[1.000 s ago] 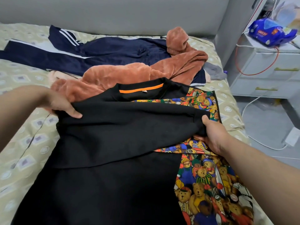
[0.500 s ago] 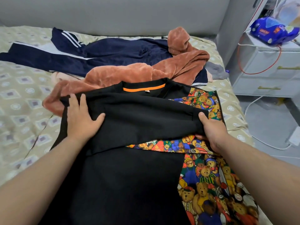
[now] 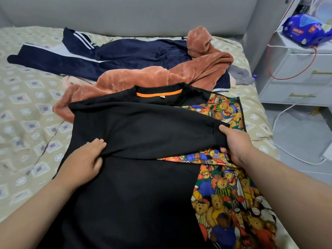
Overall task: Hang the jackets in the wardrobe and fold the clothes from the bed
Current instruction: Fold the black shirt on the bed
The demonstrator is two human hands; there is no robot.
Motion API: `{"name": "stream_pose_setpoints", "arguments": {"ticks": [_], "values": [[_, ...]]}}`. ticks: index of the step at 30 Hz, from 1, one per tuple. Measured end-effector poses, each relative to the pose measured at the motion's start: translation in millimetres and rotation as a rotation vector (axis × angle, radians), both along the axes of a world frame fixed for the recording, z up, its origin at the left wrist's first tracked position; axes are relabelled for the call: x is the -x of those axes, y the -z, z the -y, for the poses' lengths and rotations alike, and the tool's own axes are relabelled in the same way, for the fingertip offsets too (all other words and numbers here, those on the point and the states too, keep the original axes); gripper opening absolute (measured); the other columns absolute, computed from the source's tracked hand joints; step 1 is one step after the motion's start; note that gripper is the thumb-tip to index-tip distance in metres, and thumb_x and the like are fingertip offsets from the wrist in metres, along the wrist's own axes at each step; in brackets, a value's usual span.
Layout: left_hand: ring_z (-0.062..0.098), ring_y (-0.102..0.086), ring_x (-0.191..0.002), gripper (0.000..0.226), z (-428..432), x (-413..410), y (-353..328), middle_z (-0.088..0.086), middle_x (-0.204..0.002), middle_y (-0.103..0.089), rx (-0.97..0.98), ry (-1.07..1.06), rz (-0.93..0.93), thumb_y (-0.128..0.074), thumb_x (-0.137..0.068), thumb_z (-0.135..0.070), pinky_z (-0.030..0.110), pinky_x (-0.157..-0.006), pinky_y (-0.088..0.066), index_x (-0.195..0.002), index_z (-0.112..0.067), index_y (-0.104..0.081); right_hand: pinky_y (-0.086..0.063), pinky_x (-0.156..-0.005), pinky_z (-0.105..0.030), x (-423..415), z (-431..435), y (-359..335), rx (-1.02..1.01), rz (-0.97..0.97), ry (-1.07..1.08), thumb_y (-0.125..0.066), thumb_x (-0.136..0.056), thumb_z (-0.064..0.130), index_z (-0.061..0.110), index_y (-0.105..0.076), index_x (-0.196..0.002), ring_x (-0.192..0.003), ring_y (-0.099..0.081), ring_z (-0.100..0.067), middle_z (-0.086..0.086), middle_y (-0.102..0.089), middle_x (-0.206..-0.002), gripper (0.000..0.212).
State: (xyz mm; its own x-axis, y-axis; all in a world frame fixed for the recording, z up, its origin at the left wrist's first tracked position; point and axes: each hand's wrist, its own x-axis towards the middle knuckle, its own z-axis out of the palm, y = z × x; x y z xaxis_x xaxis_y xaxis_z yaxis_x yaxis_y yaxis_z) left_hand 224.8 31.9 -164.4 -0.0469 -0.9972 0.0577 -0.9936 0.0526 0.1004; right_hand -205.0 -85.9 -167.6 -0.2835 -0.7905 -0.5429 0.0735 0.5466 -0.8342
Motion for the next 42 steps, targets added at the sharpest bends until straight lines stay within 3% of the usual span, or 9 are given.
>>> {"name": "stream_pose_setpoints", "arguments": {"ticks": [4, 7, 9, 11, 19, 22, 30, 36, 42], "values": [[0.032, -0.065, -0.077, 0.035, 16, 10, -51, 0.007, -0.074, -0.068, -0.172, -0.119, 0.039, -0.037, -0.065, -0.042, 0.038, -0.068, -0.053, -0.065, -0.017, -0.063, -0.058, -0.056, -0.038, 0, -6, -1, 0.054, -0.122, -0.074, -0.068, -0.087, 0.032, 0.010, -0.059, -0.080, -0.083, -0.066, -0.029, -0.014, -0.064, -0.092, 0.024], [0.031, -0.056, -0.118, 0.054, 33, 24, -58, 0.009, -0.120, -0.063, -0.203, -0.114, -0.209, -0.040, -0.075, -0.057, 0.042, -0.101, -0.044, -0.100, -0.019, -0.070, -0.054, -0.079, -0.058, 1, -12, 2, 0.097, -0.270, -0.130, -0.064, -0.075, 0.041, 0.006, -0.058, -0.071, -0.089, -0.064, -0.041, -0.024, -0.064, -0.089, 0.036], [0.032, -0.022, -0.149, 0.064, 41, 41, -35, 0.015, -0.159, -0.028, -0.148, -0.170, -0.248, -0.054, -0.091, -0.056, 0.047, -0.120, -0.021, -0.143, -0.020, -0.049, -0.050, -0.073, -0.052, 1, -17, 3, 0.111, -0.329, -0.147, -0.062, -0.077, 0.041, 0.002, -0.054, -0.074, -0.080, -0.061, -0.039, -0.022, -0.062, -0.083, 0.040], [0.028, -0.004, -0.153, 0.078, 48, 58, -9, 0.011, -0.166, -0.006, -0.147, -0.259, -0.127, -0.052, -0.091, -0.062, 0.048, -0.123, -0.009, -0.156, -0.027, -0.025, -0.044, -0.068, -0.044, 0, -19, 6, 0.135, -0.395, -0.150, -0.061, -0.087, 0.036, 0.005, -0.050, -0.077, -0.074, -0.052, -0.031, -0.015, -0.056, -0.078, 0.034], [0.026, 0.007, -0.153, 0.096, 61, 63, 0, 0.010, -0.166, 0.009, -0.290, -0.322, -0.005, -0.039, -0.084, -0.080, 0.047, -0.121, -0.001, -0.158, -0.031, -0.003, -0.054, -0.076, -0.040, 8, -21, 4, 0.061, -0.007, -0.055, -0.057, -0.096, 0.036, 0.014, -0.058, -0.089, -0.086, -0.064, -0.024, -0.007, -0.067, -0.092, 0.023], [0.027, 0.004, -0.153, 0.086, 44, 75, 3, 0.013, -0.166, 0.005, -0.245, -0.361, -0.004, -0.029, -0.093, -0.072, 0.048, -0.122, -0.002, -0.159, -0.023, -0.003, -0.059, -0.073, -0.029, 15, -45, -7, 0.057, 0.199, -0.018, -0.058, -0.100, 0.019, 0.004, -0.056, -0.111, -0.086, -0.071, -0.018, -0.014, -0.068, -0.109, 0.019], [0.029, -0.006, -0.153, 0.071, -65, 93, 11, 0.016, -0.165, -0.008, -0.247, -0.291, 0.006, -0.032, -0.104, -0.045, 0.043, -0.123, -0.007, -0.157, -0.003, -0.011, -0.056, -0.087, -0.025, 59, -129, -19, 0.035, 0.283, 0.095, -0.058, -0.094, -0.003, 0.004, -0.055, -0.101, -0.102, -0.067, -0.020, -0.017, -0.066, -0.111, 0.010], [0.026, -0.003, -0.153, 0.069, -133, 117, 12, 0.013, -0.166, -0.007, -0.256, -0.300, -0.006, -0.033, -0.104, -0.044, 0.041, -0.123, -0.005, -0.157, -0.006, -0.013, -0.059, -0.084, -0.031, 76, -199, -6, 0.022, 0.069, -0.064, -0.066, -0.089, 0.006, 0.014, -0.060, -0.103, -0.096, -0.070, -0.019, -0.009, -0.070, -0.108, 0.017], [0.023, -0.004, -0.153, 0.065, -192, 141, 7, 0.009, -0.166, -0.009, -0.207, -0.285, -0.077, -0.032, -0.105, -0.043, 0.040, -0.123, -0.005, -0.158, -0.009, -0.015, -0.048, -0.079, -0.034, 85, -247, -14, 0.097, -0.569, -0.352, -0.074, -0.082, 0.043, 0.015, -0.058, -0.107, -0.094, -0.058, -0.022, -0.003, -0.058, -0.105, 0.041]]}}
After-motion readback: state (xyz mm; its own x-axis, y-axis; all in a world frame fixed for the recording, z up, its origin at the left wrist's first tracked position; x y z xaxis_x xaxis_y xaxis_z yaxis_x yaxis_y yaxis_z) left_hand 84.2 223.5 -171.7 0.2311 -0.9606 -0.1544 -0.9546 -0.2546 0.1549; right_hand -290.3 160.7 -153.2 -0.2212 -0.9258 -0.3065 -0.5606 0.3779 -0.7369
